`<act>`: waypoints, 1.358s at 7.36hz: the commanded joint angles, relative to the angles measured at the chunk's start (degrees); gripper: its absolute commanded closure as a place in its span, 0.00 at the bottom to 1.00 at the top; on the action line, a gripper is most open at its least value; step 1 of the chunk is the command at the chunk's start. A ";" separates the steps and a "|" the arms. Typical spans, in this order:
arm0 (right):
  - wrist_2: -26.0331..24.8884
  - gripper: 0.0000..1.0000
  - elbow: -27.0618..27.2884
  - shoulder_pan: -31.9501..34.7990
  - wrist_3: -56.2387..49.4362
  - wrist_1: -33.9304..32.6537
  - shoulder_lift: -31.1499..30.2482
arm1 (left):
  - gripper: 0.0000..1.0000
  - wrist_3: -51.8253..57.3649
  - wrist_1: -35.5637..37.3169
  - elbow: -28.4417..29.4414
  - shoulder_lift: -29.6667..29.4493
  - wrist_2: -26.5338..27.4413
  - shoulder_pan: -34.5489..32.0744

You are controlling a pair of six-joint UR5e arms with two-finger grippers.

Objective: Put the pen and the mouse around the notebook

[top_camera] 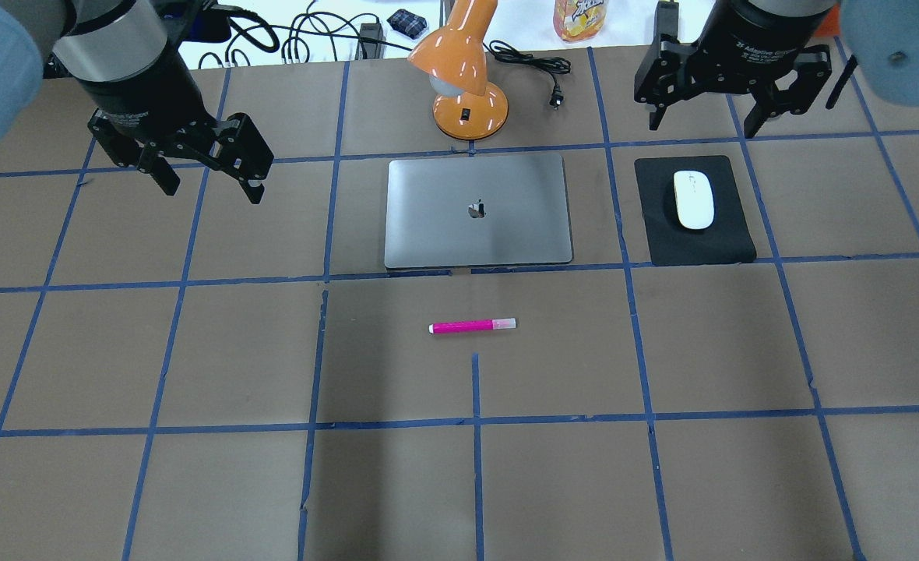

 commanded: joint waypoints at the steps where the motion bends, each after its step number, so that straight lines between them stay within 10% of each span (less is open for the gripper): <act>1: 0.20 0.00 0.14 0.00 0.02 -0.02 -0.02 | 0.00 0.29 0.27 0.25 -0.06 -0.01 0.09; 10: -0.06 0.00 0.14 0.00 0.02 0.07 -0.02 | 0.00 -8.07 0.80 2.54 -2.34 -0.10 1.41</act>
